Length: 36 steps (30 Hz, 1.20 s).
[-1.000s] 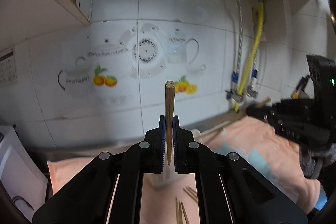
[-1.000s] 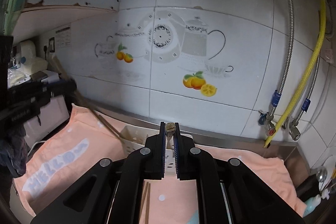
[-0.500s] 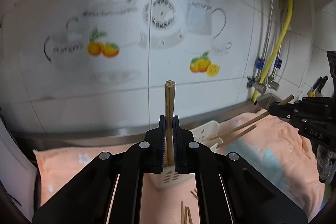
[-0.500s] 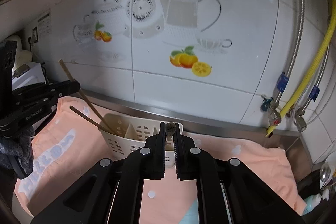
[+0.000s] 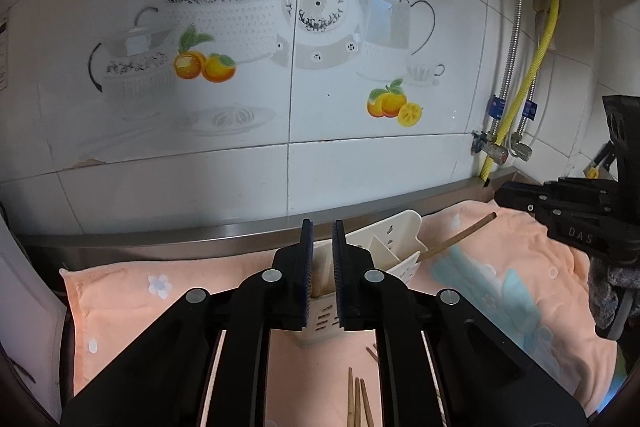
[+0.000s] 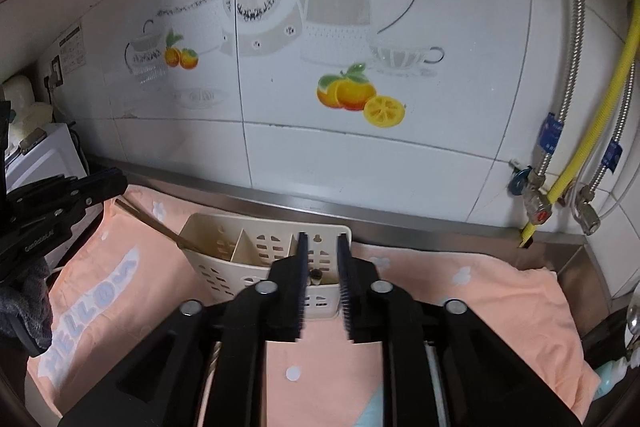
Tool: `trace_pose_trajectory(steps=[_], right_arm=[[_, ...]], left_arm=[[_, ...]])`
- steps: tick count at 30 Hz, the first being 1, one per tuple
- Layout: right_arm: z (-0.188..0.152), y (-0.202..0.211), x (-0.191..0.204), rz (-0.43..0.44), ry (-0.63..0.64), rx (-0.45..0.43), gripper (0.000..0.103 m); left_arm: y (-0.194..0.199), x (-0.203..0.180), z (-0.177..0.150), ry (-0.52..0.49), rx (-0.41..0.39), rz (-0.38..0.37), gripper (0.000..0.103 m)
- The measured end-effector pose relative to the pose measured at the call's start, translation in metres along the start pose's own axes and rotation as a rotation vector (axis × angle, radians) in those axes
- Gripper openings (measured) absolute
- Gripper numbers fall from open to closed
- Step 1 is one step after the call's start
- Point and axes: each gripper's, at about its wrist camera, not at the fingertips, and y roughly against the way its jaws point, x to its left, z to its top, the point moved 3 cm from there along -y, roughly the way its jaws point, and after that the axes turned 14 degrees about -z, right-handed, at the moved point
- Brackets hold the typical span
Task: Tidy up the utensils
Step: 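Insert the chopstick into the caddy and open the left tool, then return the left tool to the chopsticks and grasp one more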
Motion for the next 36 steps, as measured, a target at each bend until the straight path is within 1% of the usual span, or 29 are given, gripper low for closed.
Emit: trace_pose_trajectory(steps=[2,4,7,10,12,14,18,21,25,30,35,36], right_arm=[[0.000,0.007,-0.002,-0.006,-0.005,-0.015,0.020],[-0.001,0.017,-0.005,-0.012,-0.014,-0.035,0.028],[-0.009,0.033,-0.007,-0.024,-0.017,-0.064,0.035],[-0.023,0.052,-0.005,-0.027,-0.012,-0.092,0.041],[-0.035,0.063,-0.002,-0.029,-0.005,-0.110,0.043],[-0.048,0.070,0.001,-0.020,-0.004,-0.117,0.043],[-0.083,0.077,0.012,0.006,-0.012,-0.101,0.043],[-0.108,0.076,0.019,0.006,-0.008,-0.083,0.043],[-0.144,0.068,0.025,0.019,-0.022,-0.030,0.043],[-0.182,0.060,0.028,0.019,-0.043,0.024,0.043],[-0.210,0.053,0.033,0.018,-0.048,0.071,0.043],[-0.214,0.052,0.034,0.018,-0.047,0.076,0.043]], left_arm=[[0.008,-0.001,-0.003,0.000,-0.011,0.009,0.026],[0.017,-0.003,-0.007,-0.004,-0.018,0.008,0.027],[0.035,-0.008,-0.017,-0.018,-0.029,0.014,0.036],[0.052,-0.012,-0.030,-0.025,-0.035,0.017,0.040],[0.061,-0.015,-0.041,-0.031,-0.032,0.017,0.044],[0.071,-0.018,-0.056,-0.044,-0.026,0.026,0.045],[0.083,-0.017,-0.085,-0.027,-0.008,0.036,0.046],[0.089,-0.014,-0.115,-0.007,0.030,0.035,0.046],[0.090,-0.012,-0.149,0.009,0.086,0.037,0.046],[0.086,-0.012,-0.191,0.037,0.166,0.008,0.046],[0.072,-0.019,-0.232,0.050,0.276,-0.035,0.046],[0.068,-0.021,-0.239,0.044,0.299,-0.044,0.043]])
